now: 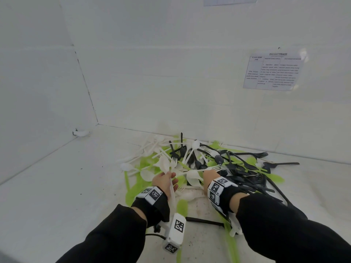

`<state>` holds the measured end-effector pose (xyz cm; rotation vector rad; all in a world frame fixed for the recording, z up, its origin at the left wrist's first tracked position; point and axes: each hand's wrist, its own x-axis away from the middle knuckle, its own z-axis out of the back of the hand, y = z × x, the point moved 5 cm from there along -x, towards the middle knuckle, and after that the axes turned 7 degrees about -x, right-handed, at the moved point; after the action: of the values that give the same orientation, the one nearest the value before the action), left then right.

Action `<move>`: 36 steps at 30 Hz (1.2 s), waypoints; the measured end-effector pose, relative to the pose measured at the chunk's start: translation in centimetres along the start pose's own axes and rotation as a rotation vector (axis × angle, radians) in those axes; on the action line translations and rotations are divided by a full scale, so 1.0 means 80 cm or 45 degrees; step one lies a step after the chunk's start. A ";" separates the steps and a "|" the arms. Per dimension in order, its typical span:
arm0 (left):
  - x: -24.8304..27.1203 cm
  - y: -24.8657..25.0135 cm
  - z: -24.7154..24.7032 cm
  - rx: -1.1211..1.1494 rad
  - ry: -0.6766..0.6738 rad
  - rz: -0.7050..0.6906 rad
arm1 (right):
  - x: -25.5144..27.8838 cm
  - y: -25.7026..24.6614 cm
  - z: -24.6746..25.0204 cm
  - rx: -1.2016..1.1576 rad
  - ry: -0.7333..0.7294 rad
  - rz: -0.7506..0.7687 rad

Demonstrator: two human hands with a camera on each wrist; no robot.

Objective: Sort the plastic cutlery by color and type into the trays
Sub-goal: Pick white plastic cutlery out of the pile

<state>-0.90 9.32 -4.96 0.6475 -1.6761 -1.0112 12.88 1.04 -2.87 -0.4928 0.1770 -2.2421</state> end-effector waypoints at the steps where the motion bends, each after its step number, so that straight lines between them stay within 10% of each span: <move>1: 0.000 0.000 0.000 0.006 -0.001 0.001 | -0.001 -0.001 -0.002 0.019 -0.031 -0.006; 18: -0.005 0.028 0.070 0.145 0.163 -0.061 | -0.023 -0.096 0.037 -0.328 -0.094 0.264; 36: -0.002 0.028 0.135 0.160 0.299 -0.076 | -0.038 -0.177 -0.054 0.209 -0.148 0.471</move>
<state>-10.89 13.90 -4.35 0.8692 -1.5285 -0.8403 3.09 12.47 -3.66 -0.4586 0.0196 -1.8438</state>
